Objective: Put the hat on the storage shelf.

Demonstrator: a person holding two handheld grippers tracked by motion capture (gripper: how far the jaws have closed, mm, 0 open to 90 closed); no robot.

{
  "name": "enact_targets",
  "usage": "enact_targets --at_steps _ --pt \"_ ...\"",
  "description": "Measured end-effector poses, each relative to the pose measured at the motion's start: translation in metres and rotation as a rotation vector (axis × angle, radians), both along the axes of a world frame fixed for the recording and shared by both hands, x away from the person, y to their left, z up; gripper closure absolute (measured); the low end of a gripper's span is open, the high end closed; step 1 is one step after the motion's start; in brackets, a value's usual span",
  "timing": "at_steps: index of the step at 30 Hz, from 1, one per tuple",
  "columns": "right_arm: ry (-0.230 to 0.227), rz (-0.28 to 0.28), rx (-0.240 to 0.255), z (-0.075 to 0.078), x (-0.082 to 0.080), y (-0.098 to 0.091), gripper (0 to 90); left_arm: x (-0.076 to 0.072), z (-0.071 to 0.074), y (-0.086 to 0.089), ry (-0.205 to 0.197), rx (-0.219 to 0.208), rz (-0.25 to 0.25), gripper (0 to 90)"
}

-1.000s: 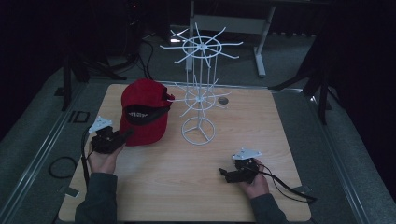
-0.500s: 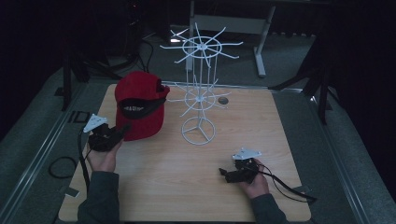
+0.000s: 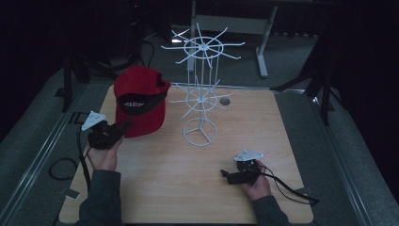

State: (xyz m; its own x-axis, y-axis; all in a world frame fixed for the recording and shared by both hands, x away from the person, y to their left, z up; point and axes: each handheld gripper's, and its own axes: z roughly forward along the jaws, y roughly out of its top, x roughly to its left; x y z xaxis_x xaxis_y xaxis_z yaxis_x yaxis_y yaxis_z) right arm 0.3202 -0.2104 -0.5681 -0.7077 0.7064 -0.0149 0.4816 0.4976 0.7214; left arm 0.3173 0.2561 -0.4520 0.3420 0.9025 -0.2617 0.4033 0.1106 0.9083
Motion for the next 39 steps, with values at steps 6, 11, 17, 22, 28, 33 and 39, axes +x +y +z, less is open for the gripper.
enact_targets --at_steps 6,11,17,22,28,33,39 --pt "-0.001 0.001 -0.002 0.000 0.000 0.000 13.6 0.000 0.008 0.000 -0.015 -0.013 -0.001 85.9" --pt "0.001 -0.001 0.000 0.000 0.000 0.000 13.6 0.000 0.014 0.000 -0.023 -0.012 0.000 85.8" --pt "0.000 0.000 -0.001 0.000 0.000 0.000 13.6 0.001 0.023 0.001 -0.040 -0.015 0.003 85.9" --pt "0.001 -0.001 0.000 0.000 0.000 0.000 13.6 0.001 0.028 0.001 -0.051 -0.017 0.002 85.8" --pt "0.002 0.000 -0.001 0.000 0.000 0.000 13.6 0.001 0.033 0.002 -0.062 -0.028 0.007 85.8" --pt "0.001 0.000 -0.002 0.000 0.000 0.000 13.6 0.000 0.036 0.004 -0.075 -0.041 0.006 85.8" --pt "0.004 -0.001 -0.002 0.000 0.000 0.000 13.6 -0.001 0.043 0.005 -0.094 -0.050 0.008 85.8"
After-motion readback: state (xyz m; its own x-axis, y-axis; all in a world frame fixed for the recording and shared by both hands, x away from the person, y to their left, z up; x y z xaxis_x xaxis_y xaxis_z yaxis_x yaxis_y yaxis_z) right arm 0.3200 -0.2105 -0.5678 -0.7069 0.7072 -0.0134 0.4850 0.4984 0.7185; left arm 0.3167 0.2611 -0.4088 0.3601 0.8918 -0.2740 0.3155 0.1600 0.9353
